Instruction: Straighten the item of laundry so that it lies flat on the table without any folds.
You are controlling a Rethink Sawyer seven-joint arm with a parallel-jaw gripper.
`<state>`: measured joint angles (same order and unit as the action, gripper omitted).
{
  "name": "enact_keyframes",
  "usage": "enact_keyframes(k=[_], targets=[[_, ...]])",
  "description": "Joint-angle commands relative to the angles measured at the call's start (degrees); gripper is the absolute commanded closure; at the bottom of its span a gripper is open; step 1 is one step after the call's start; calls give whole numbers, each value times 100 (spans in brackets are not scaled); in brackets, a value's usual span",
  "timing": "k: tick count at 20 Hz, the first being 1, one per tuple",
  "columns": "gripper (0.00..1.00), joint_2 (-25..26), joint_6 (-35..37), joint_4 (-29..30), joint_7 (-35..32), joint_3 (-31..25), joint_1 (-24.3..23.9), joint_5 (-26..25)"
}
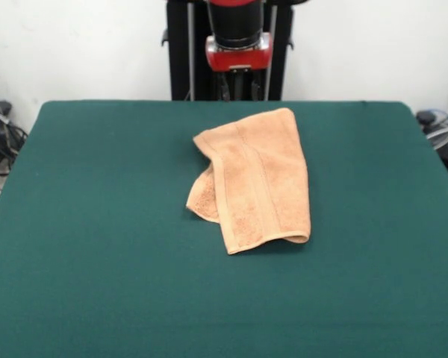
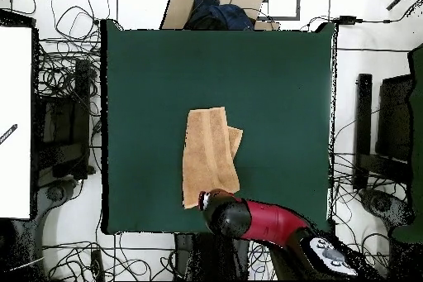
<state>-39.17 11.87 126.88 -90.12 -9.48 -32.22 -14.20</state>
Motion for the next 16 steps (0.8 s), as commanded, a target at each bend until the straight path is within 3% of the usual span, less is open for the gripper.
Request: enact_keyframes(k=[1,16], targets=[[0,281,269,-526,-354,-660,-41,22],[0,1154,354,-1518,17,-767,-73,-177]])
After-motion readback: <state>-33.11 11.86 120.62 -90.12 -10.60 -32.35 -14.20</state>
